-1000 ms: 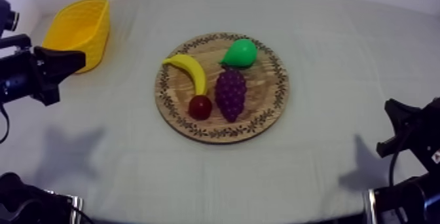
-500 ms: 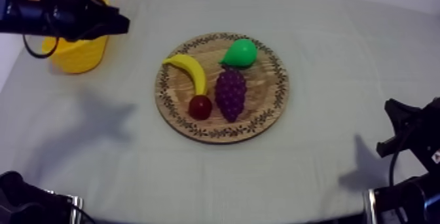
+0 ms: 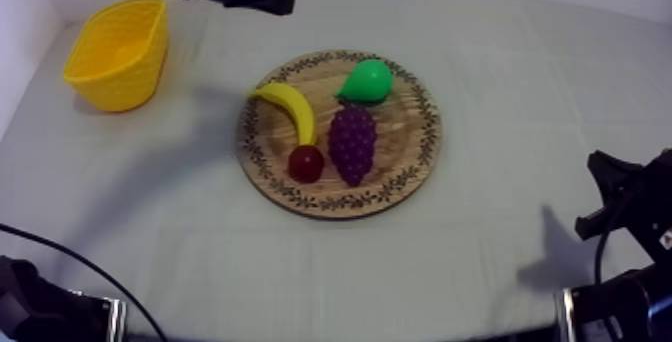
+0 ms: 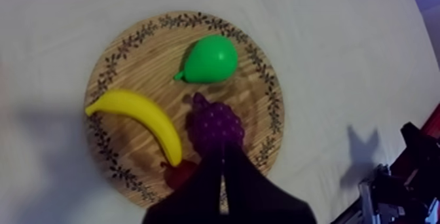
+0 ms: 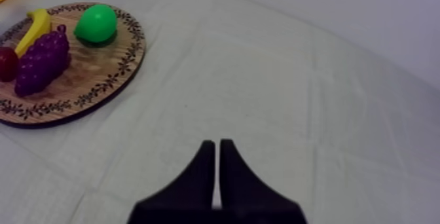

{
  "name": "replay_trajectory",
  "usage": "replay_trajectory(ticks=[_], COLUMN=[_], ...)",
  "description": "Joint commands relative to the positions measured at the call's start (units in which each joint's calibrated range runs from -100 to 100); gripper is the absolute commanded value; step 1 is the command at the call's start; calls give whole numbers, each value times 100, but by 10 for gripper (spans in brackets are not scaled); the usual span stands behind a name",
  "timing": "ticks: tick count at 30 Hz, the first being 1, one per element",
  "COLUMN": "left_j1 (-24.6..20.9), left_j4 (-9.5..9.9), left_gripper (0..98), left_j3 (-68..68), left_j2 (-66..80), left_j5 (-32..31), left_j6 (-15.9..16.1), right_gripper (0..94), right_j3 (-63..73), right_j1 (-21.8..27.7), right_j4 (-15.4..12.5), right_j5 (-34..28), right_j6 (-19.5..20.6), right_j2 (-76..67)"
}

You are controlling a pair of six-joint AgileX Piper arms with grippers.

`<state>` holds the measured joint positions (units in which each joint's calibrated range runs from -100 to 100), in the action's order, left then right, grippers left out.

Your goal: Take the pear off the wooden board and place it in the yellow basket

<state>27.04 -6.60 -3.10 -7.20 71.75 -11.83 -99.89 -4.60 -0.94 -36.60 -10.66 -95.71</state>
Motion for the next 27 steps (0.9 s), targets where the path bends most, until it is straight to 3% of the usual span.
replay_trajectory(ticks=[1,9,14,19,27], left_j1=[18,76,96,107,133], left_j4=[0,-15,-95,-188,-290], left_gripper=[0,4,2,1,10], left_j3=[-988,-2537,-3135,-3309,-3498], left_j2=[-905,-2316,-2835,-3080,-3157], left_j5=[143,528,608,716,1137], left_j6=[-14,38,305,1134,2953], right_gripper=[4,4,4,4,4], right_j3=[0,0,0,0,0], right_j1=[0,0,0,0,0], right_j4=[-1,-1,-1,-1,-1], right_j5=[-1,-1,-1,-1,-1], right_j6=[-2,-2,-2,-2,-2], right_j2=[-4,-4,-4,-4,-4])
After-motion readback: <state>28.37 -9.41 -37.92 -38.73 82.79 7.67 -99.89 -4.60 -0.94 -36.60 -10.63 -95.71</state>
